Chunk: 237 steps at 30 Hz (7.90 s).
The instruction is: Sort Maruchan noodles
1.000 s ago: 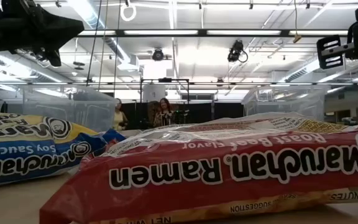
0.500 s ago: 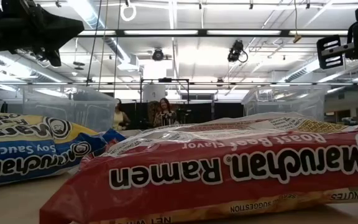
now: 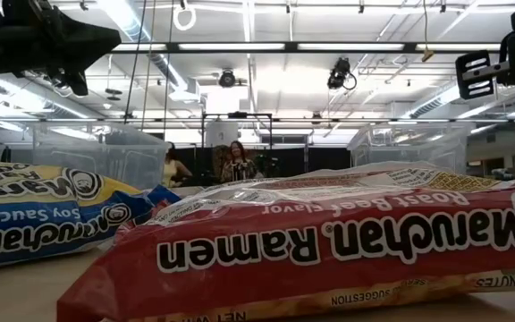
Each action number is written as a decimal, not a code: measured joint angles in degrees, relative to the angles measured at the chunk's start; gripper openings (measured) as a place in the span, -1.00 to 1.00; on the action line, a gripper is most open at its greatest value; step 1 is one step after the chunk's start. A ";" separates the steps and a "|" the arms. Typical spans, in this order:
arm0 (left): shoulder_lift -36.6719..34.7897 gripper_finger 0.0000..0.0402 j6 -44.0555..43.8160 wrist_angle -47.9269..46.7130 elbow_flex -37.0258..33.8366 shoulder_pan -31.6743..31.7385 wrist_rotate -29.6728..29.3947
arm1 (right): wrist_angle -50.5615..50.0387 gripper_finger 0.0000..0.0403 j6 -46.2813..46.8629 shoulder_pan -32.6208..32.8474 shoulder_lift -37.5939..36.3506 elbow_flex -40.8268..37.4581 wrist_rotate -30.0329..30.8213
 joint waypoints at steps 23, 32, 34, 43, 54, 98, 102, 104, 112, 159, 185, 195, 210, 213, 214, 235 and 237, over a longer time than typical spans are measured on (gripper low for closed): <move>-0.01 -0.74 0.00 -0.01 0.01 0.00 -0.02 | 0.00 -0.82 0.00 0.02 -0.02 0.00 0.00; 0.00 -0.74 0.02 -0.02 0.02 0.02 0.00 | 0.00 -0.82 0.02 0.00 -0.01 0.00 0.00; 0.00 -0.74 0.02 0.00 0.01 0.00 0.00 | 0.00 -0.82 0.02 0.02 -0.02 0.00 0.00; -0.01 -0.74 0.02 0.00 0.02 0.01 0.00 | 0.00 -0.82 0.00 0.00 0.00 0.00 0.02; 0.01 -0.74 4.47 -1.32 0.02 0.05 -2.27 | 0.00 -0.82 0.02 0.02 0.00 -0.02 0.00; 35.57 -0.98 0.71 -4.53 11.57 -18.05 9.31 | 0.00 -0.82 0.02 0.00 0.00 0.00 0.00; 45.13 -0.98 3.65 2.51 12.77 -25.66 3.61 | 0.00 -0.82 0.02 0.00 0.00 -0.02 0.02; 49.27 -0.98 3.79 4.49 14.02 -28.75 0.09 | 0.00 -0.82 0.02 0.00 0.00 0.00 0.02; 63.77 -0.97 2.92 4.38 22.29 -34.60 -8.01 | 0.00 -0.82 0.02 0.00 0.00 -0.01 0.02; 102.40 -0.04 13.26 -19.69 48.61 -31.19 -18.22 | 0.55 -0.82 -1.92 0.01 -0.01 -0.02 0.02; 96.42 -0.98 6.42 -22.88 48.30 -27.19 -15.52 | 0.72 -0.82 -1.92 0.01 -0.01 -0.02 0.02; 78.92 -0.99 8.71 -29.45 48.37 -25.77 -23.55 | 11.54 -0.82 -2.34 0.00 -0.02 0.00 0.00; 63.61 -1.00 13.65 -31.91 48.39 -17.98 -23.53 | 27.12 -0.82 0.70 0.02 -0.02 0.00 1.44; 61.01 -1.00 14.69 -31.88 48.40 -15.25 -23.62 | 27.11 -0.82 0.54 0.01 -0.02 0.00 2.02; 60.18 -1.00 14.69 -31.82 48.41 -14.22 -23.80 | 27.10 -0.82 0.46 0.02 -0.02 0.00 2.76; 53.09 -1.00 27.61 -26.80 48.48 10.61 -28.68 | 27.28 -0.82 15.13 0.02 0.03 0.00 32.16; 53.10 -1.00 30.78 -25.63 48.48 12.84 -28.75 | 27.26 -0.82 15.14 0.02 0.11 0.00 33.23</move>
